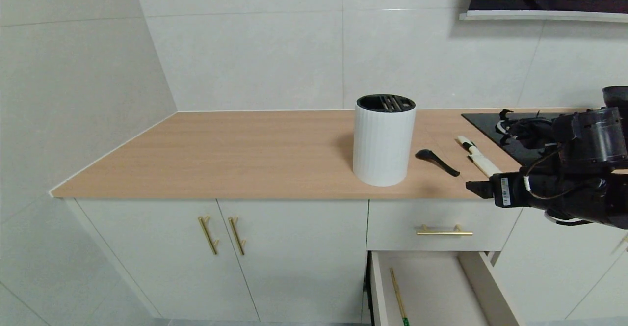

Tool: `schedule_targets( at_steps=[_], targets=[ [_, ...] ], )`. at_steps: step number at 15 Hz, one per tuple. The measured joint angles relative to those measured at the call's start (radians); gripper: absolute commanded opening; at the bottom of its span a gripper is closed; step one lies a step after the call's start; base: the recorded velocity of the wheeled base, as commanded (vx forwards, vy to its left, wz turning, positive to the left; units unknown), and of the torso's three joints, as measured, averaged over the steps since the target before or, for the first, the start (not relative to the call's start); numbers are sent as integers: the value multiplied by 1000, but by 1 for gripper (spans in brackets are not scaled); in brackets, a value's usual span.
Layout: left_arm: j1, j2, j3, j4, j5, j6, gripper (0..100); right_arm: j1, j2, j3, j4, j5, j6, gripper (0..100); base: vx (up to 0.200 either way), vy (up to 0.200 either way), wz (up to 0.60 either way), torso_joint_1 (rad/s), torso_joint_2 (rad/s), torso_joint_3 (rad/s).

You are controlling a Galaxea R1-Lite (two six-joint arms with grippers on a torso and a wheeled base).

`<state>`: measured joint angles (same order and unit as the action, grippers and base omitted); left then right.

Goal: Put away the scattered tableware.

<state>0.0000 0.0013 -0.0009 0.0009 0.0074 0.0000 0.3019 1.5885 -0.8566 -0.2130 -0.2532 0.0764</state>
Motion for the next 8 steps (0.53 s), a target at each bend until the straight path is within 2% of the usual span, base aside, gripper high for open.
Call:
schedule_targets(
  at_steps=[3,8],
  targets=[
    [0,0,0,-1,0,0,100,0,0,-1,0,0,0,100,0,0,0,98,-211,-115],
    [0,0,0,-1,0,0,100,-21,49,-69,-33,4,-61,100,0,0,0,5,-13,-5]
  ],
)
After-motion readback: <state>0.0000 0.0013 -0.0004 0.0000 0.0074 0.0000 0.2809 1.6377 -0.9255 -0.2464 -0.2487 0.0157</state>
